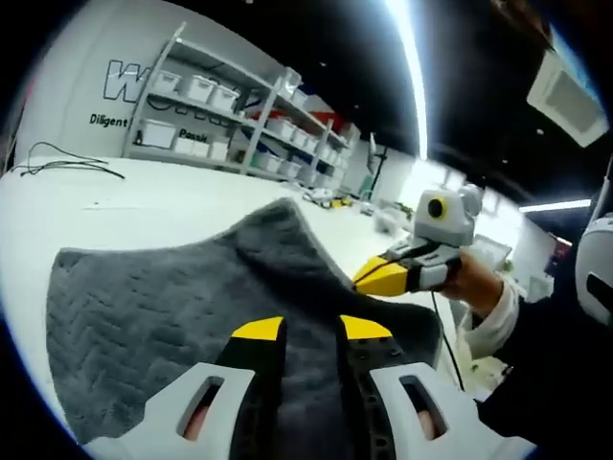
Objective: Open the folded towel by lifting each exposed corner and separating the folded layers until the towel lies flat within the target outline without major curled edges
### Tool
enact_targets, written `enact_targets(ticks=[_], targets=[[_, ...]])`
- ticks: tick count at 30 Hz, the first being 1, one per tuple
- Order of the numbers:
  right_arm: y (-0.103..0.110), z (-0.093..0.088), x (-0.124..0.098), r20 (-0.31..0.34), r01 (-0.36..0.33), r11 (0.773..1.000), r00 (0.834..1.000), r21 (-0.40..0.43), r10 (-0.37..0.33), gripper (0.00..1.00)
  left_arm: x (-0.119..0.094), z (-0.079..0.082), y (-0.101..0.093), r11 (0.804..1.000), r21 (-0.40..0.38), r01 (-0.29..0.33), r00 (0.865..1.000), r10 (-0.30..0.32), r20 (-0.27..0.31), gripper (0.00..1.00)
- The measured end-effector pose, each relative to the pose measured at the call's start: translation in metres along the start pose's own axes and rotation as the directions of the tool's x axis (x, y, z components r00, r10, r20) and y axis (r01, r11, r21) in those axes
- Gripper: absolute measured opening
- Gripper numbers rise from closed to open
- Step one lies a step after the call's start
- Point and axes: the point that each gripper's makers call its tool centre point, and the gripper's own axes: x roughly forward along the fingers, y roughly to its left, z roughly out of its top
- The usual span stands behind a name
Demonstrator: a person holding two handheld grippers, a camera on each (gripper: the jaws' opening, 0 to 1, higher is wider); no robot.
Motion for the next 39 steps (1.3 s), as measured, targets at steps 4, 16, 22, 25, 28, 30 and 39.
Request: enact_targets(ticks=[4,16,22,25,28,30,39], targets=[[0.006,-0.003,0.006,-0.008,-0.016,1.0,1.0,-0.007,0.016,0.0,0.008,-0.001,-0.004,1.0,-0.017,0.011,1.0,-0.011,-0.009,0.2],[0.023,-0.014,0.024,-0.057,-0.055,0.996,0.997,-0.067,0.052,0.0,0.018,-0.005,-0.005,0.995,-0.101,0.023,1.0,-0.025,-0.016,0.2],[0.03,-0.019,0.031,-0.086,-0.065,0.992,0.995,-0.105,0.056,0.0,0.02,-0.007,-0.005,0.992,-0.125,0.018,1.0,-0.021,-0.02,0.2],[0.032,-0.021,0.033,-0.097,-0.062,0.99,0.994,-0.127,0.05,0.0,0.022,-0.01,-0.002,0.991,-0.134,0.007,0.999,-0.011,-0.031,0.2],[0.037,-0.022,0.037,-0.11,-0.064,0.984,0.993,-0.166,0.046,0.0,0.022,-0.013,0.0,0.989,-0.145,-0.002,0.999,-0.004,-0.039,0.2],[0.04,-0.023,0.039,-0.116,-0.066,0.98,0.992,-0.19,0.044,0.0,0.022,-0.014,0.001,0.989,-0.15,-0.011,0.999,0.005,-0.041,0.17],[0.048,-0.025,0.042,-0.113,-0.081,0.965,0.992,-0.248,0.054,0.02,0.009,-0.023,0.012,0.988,-0.146,-0.049,0.996,0.038,-0.082,0.06]])
